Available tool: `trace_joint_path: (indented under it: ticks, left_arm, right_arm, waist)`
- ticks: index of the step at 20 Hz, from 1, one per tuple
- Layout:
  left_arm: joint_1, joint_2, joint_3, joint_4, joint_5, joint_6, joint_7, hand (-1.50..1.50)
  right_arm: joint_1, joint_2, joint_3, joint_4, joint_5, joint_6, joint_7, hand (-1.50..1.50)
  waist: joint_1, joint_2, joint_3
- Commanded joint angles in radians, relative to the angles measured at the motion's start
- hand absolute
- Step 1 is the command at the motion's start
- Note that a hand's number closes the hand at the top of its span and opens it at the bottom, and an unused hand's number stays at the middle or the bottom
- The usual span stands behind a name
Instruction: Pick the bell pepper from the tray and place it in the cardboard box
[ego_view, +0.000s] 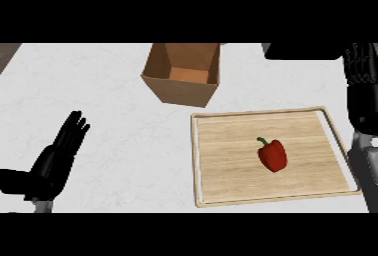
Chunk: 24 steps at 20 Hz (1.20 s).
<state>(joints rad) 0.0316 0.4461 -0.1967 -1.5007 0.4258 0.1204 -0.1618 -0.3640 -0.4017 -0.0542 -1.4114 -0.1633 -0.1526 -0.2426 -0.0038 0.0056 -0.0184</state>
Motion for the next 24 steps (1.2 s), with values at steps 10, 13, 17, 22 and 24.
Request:
trace_joint_path:
  ticks: [10, 13, 17, 22, 24]
  left_arm:
    - [-0.042, 0.190, 0.060, 0.145, -0.255, 0.201, 0.093, 0.00]
    - [-0.092, 0.192, 0.057, 0.154, -0.267, 0.208, 0.152, 0.00]
    - [-0.102, 0.159, 0.022, 0.181, -0.320, 0.234, 0.149, 0.00]
    - [-0.142, 0.163, 0.034, 0.193, -0.332, 0.227, 0.197, 0.00]
    - [-0.162, 0.140, 0.038, 0.240, -0.329, 0.227, 0.169, 0.00]
  right_arm:
    - [0.091, -0.282, 0.380, 0.008, 0.304, 0.473, -0.204, -1.50]
    - [0.153, -0.187, 0.299, 0.189, 0.079, 0.596, -0.403, -1.50]
    - [0.022, -0.250, 0.254, 0.408, 0.087, 0.771, -0.612, -1.50]
    - [-0.097, -0.301, 0.320, 0.425, 0.320, 0.579, -0.670, -1.50]
    - [-0.105, -0.381, 0.385, 0.390, 0.425, 0.547, -0.663, -1.50]
  waist:
    - [0.013, 0.012, 0.024]
    - [0.011, 0.011, 0.025]
    - [0.039, 0.011, 0.023]
    - [0.032, 0.002, 0.021]
    - [0.027, 0.004, 0.019]
